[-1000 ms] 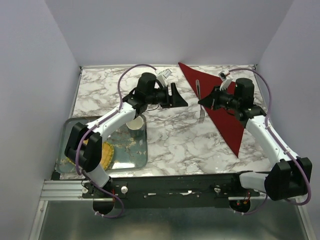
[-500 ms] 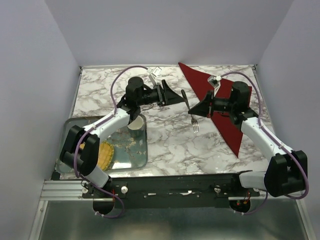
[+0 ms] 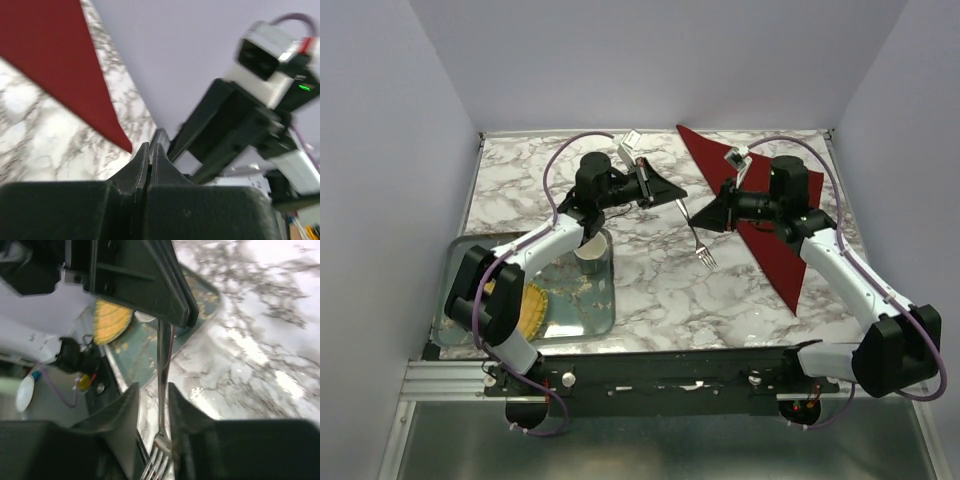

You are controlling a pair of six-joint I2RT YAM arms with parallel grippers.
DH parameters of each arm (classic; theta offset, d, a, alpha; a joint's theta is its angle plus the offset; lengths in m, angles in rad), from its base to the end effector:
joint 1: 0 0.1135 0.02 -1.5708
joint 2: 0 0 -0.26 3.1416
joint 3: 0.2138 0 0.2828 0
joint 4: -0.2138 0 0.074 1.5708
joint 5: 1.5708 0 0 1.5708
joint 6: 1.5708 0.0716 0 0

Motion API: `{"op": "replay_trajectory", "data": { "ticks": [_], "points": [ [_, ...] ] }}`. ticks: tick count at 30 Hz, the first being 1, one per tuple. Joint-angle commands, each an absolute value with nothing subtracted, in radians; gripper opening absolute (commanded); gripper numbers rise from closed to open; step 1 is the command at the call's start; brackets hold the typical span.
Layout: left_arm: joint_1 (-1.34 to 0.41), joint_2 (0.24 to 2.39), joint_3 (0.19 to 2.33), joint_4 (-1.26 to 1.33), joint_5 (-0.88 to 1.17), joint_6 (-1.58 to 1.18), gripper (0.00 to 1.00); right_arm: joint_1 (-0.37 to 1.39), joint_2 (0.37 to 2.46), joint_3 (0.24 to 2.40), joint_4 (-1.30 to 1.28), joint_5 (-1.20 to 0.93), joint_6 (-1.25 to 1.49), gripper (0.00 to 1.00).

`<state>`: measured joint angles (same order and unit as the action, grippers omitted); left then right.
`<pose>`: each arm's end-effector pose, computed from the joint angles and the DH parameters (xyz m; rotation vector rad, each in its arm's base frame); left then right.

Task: Fold the napkin, place the utensils inside, and roll it up
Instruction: Pass the utensil from the right arm to the left, then pass the utensil from the left arm to the right

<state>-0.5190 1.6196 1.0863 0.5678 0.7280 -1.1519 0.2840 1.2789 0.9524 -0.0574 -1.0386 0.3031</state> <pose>0.3485 -0.2539 0.2888 0.1114 1.8801 -1.7927 0.2980 0.1513 0.2894 -0.7025 1.8750 1.3869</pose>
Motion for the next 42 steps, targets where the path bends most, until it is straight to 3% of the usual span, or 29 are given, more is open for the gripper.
{"op": "replay_trajectory", "data": {
  "ticks": [1,5,14,29,38,42],
  "points": [
    [-0.534,1.516,1.158,0.16,0.456,-1.003,0.0,0.417,1.253,1.163,-0.458,-0.464,0.178,0.5],
    [-0.555,1.491,1.213,0.006,0.327,-0.988,0.0,0.587,1.301,1.252,-0.561,-0.085,0.147,0.53],
    [-0.565,1.514,1.252,-0.037,0.314,-0.962,0.0,0.773,1.45,1.382,-0.681,0.233,0.081,0.49],
    [-0.56,1.549,1.31,-0.132,0.278,-0.87,0.0,0.736,1.422,1.411,-0.66,0.088,0.069,0.56],
    [-0.561,1.522,1.285,-0.092,0.322,-0.896,0.0,0.723,1.443,1.396,-0.627,0.009,0.052,0.41],
    [-0.56,1.517,1.281,-0.084,0.333,-0.902,0.0,0.721,1.448,1.385,-0.606,-0.041,0.058,0.41]
  ]
}}
